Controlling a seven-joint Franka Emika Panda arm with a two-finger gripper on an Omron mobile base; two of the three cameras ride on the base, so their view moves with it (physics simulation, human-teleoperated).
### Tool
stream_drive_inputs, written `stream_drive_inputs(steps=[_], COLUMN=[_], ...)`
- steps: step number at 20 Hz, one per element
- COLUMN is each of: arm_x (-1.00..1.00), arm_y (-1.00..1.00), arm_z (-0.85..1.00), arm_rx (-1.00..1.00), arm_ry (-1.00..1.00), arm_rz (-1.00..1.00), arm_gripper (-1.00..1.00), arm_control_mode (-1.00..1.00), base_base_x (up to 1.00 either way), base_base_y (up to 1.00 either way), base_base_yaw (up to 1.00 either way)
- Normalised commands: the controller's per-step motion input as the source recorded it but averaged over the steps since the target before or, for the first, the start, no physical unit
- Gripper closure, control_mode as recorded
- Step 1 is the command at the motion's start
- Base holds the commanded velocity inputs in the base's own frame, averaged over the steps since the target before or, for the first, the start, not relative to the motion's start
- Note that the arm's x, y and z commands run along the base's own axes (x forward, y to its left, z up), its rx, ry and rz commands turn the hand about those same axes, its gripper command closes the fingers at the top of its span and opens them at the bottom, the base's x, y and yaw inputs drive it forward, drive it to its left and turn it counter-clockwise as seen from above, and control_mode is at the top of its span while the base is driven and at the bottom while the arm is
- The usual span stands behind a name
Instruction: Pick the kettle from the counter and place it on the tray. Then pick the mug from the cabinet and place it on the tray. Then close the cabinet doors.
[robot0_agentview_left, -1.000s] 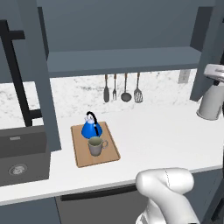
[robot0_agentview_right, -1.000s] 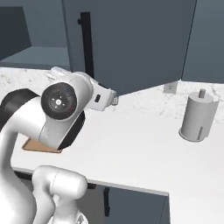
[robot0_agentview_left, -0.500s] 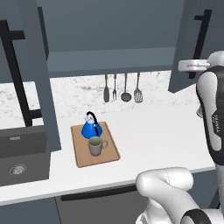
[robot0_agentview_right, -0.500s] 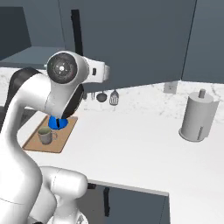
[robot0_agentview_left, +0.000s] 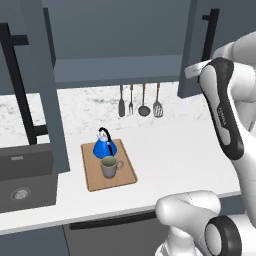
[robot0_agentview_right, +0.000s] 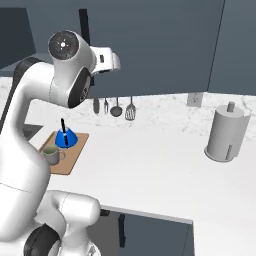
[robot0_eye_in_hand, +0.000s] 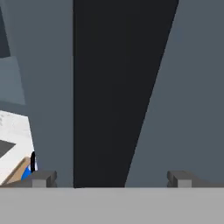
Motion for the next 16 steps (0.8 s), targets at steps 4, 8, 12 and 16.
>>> stream_drive_inputs(steps=[4,8,12,16], arm_x=[0.51,0.8,0.79,0.66], arm_y=[0.22,0.14,0.18,0.17], arm_z=[-0.18,-0.27,-0.26,-0.27], arm_rx=[-0.25,-0.15,-0.05,0.03], arm_ry=[0.0,0.03,0.03,0.09], arm_rz=[0.0,0.0,0.0,0.0], arm_gripper=[-1.0,-1.0,-1.0,-1.0], arm_control_mode=[-1.0,-1.0,-1.0,-1.0], base_base_x=[0.0,0.0,0.0,0.0], base_base_y=[0.0,0.0,0.0,0.0], base_base_yaw=[0.0,0.0,0.0,0.0])
